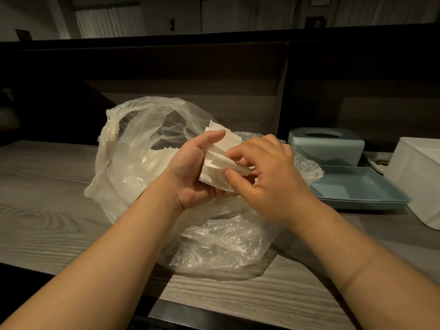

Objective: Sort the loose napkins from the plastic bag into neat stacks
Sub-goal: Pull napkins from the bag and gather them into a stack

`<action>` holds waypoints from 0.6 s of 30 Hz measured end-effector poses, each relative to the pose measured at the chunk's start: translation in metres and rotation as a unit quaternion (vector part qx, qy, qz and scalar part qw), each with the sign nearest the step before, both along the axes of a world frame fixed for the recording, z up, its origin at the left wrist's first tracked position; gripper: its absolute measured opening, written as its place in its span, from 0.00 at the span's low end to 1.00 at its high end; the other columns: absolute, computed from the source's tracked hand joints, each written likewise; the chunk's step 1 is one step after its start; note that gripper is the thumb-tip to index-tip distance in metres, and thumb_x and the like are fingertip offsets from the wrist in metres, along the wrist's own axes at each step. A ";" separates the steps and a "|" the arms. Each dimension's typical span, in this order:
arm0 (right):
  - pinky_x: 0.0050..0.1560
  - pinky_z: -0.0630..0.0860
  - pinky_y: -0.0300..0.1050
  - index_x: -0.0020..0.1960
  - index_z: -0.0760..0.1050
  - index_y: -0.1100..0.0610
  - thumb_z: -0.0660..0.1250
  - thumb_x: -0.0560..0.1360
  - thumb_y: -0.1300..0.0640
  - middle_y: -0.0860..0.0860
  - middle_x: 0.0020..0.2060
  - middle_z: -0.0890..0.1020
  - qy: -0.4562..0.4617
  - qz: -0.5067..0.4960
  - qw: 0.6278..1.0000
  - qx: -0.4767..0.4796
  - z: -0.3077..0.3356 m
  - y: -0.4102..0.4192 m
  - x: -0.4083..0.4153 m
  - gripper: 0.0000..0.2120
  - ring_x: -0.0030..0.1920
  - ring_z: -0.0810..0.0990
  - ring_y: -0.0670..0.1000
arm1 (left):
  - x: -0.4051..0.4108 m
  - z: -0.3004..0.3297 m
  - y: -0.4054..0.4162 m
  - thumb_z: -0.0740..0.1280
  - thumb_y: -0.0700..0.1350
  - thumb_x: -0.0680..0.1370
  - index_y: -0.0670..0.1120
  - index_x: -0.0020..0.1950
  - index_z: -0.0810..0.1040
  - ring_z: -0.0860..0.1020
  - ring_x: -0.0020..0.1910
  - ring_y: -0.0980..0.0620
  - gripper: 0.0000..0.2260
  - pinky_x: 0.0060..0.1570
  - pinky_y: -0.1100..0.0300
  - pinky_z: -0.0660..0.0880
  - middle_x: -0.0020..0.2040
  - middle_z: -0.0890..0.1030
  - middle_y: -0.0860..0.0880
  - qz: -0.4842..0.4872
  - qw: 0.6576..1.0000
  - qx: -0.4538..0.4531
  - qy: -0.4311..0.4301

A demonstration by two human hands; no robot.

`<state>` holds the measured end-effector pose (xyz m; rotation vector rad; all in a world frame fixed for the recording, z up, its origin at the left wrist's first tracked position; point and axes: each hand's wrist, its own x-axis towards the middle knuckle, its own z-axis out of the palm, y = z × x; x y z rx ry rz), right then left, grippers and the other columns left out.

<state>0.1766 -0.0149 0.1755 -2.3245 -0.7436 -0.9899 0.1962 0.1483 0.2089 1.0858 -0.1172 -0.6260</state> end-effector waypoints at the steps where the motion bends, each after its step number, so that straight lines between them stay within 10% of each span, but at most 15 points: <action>1: 0.58 0.60 0.47 0.53 0.78 0.45 0.67 0.76 0.48 0.35 0.46 0.72 -0.015 -0.005 1.000 0.004 0.000 0.000 0.000 0.07 0.52 0.68 0.42 | 0.000 0.000 0.000 0.64 0.57 0.79 0.37 0.53 0.80 0.84 0.42 0.44 0.22 0.43 0.53 0.82 0.46 0.83 0.40 0.005 1.000 0.000 0.000; 18: 0.62 0.63 0.52 0.61 0.78 0.46 0.63 0.76 0.52 0.34 0.47 0.73 0.010 -0.012 1.000 -0.010 0.001 0.001 -0.003 0.14 0.53 0.69 0.40 | 0.000 -0.001 -0.003 0.62 0.56 0.81 0.37 0.53 0.81 0.85 0.40 0.44 0.21 0.41 0.53 0.83 0.44 0.84 0.40 0.026 1.000 0.013 -0.010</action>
